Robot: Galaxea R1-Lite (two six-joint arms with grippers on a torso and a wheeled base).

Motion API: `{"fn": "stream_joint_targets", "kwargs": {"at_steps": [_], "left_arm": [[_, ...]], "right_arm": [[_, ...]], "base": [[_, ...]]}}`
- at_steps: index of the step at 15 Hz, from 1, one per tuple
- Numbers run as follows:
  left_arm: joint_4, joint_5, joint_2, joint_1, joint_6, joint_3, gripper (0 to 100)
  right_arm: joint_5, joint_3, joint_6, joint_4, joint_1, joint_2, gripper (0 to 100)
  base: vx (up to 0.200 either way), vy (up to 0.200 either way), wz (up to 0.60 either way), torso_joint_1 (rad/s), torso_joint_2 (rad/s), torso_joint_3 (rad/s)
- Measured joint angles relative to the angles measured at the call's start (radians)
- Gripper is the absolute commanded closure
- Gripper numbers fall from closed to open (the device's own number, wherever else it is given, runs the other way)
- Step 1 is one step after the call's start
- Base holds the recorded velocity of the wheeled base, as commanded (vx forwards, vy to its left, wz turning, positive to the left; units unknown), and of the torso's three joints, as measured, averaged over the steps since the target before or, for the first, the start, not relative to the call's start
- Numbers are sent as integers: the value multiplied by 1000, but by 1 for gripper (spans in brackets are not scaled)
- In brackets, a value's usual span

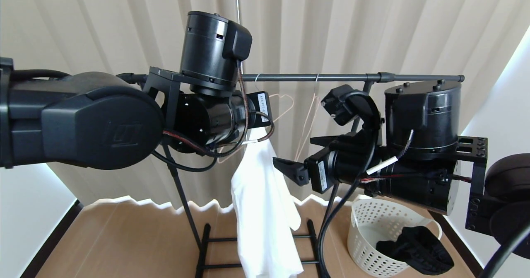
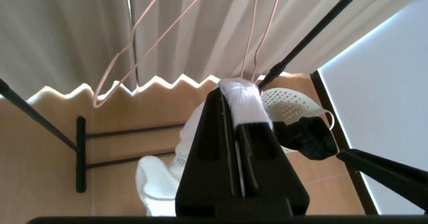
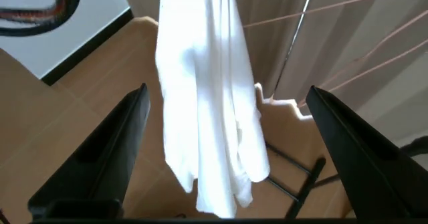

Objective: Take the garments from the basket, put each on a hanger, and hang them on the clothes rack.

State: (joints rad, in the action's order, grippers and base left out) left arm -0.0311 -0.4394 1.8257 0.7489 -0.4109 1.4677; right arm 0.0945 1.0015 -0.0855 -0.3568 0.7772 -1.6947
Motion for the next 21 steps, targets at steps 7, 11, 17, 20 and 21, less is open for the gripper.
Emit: {"fn": "stream_joint_targets", "kwargs": {"at_steps": [7, 11, 17, 20, 21], "left_arm": [[1, -42, 4, 14, 14, -1, 100], [0, -44, 4, 15, 17, 2, 100], [-5, -45, -15, 15, 18, -7, 100], [-3, -44, -44, 15, 40, -31, 100], [-3, -44, -54, 14, 47, -41, 100]], "right_arm": [[242, 113, -11, -5, 94, -68, 0], [281, 191, -11, -3, 111, -131, 0], [331, 219, -11, -3, 77, -200, 0], [328, 200, -12, -4, 42, -219, 0], [331, 188, -14, -4, 35, -225, 0]], "base": [[0, 0, 0, 0, 0, 0], [0, 0, 0, 0, 0, 0], [0, 0, 0, 0, 0, 0], [0, 0, 0, 0, 0, 0], [0, 0, 0, 0, 0, 0]]}}
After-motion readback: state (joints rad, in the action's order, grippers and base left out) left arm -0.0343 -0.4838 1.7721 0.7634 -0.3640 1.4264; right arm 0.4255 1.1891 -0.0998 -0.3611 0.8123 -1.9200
